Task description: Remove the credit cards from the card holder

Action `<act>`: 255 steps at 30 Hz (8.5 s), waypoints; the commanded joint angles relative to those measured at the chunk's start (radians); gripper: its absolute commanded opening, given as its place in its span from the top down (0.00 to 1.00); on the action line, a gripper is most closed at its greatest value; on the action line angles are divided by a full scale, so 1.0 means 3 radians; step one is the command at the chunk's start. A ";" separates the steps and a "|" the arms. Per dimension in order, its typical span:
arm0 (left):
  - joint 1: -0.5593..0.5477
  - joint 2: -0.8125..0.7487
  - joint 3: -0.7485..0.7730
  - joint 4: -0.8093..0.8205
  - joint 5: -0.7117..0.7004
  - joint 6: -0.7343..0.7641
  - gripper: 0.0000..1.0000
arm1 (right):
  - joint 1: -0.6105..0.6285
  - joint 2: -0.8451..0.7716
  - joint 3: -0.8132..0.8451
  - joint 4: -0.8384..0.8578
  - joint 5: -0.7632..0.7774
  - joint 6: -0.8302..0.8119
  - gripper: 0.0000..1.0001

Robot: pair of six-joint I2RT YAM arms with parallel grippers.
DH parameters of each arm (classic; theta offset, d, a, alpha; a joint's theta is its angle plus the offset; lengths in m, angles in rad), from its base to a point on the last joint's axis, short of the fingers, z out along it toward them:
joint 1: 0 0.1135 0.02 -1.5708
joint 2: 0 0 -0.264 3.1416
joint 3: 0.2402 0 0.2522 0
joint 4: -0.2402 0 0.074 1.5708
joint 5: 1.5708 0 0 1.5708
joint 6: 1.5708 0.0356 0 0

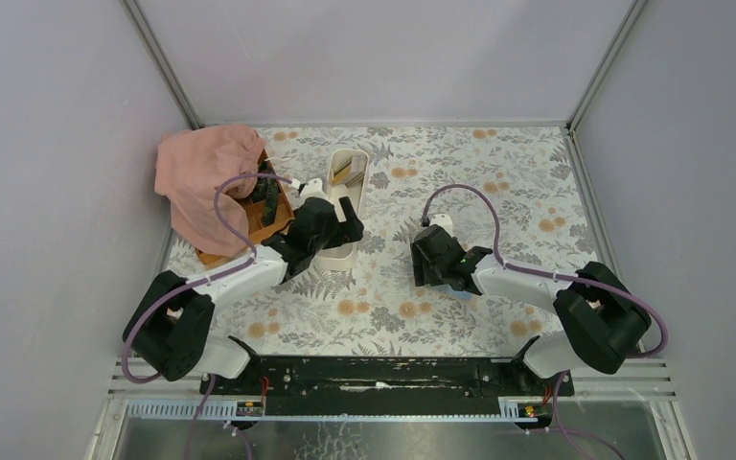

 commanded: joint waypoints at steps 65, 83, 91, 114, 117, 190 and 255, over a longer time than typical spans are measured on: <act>-0.0057 0.0011 0.0016 0.0133 0.0341 0.0081 0.07 | 0.0195 0.0248 0.0103 -0.0045 -0.0194 0.0032 0.33; -0.0070 0.0048 0.0035 0.0129 0.0364 0.0081 0.07 | 0.0195 -0.0029 0.0001 0.0043 -0.0188 0.0085 0.86; -0.0074 0.0064 0.0044 0.0120 0.0372 0.0081 0.08 | 0.0196 -0.0144 -0.0035 0.0043 -0.0146 0.0080 1.00; -0.0421 -0.0076 -0.0033 0.0629 0.0619 0.0233 0.12 | 0.0196 -0.1245 -0.0605 0.0028 0.0341 0.0479 1.00; -0.0601 -0.0100 -0.0125 0.1096 0.0887 0.0166 0.20 | 0.0195 -0.1458 -0.0756 0.0074 0.0395 0.0595 1.00; -0.1253 0.1523 0.0346 0.2323 0.1362 -0.0408 0.20 | -0.0618 -0.1860 -0.1565 0.0463 0.0127 0.0918 0.97; -0.1137 0.2102 0.0369 0.2674 0.1062 -0.0947 0.57 | -0.1173 -0.1389 -0.1437 0.0685 -0.0364 0.0531 1.00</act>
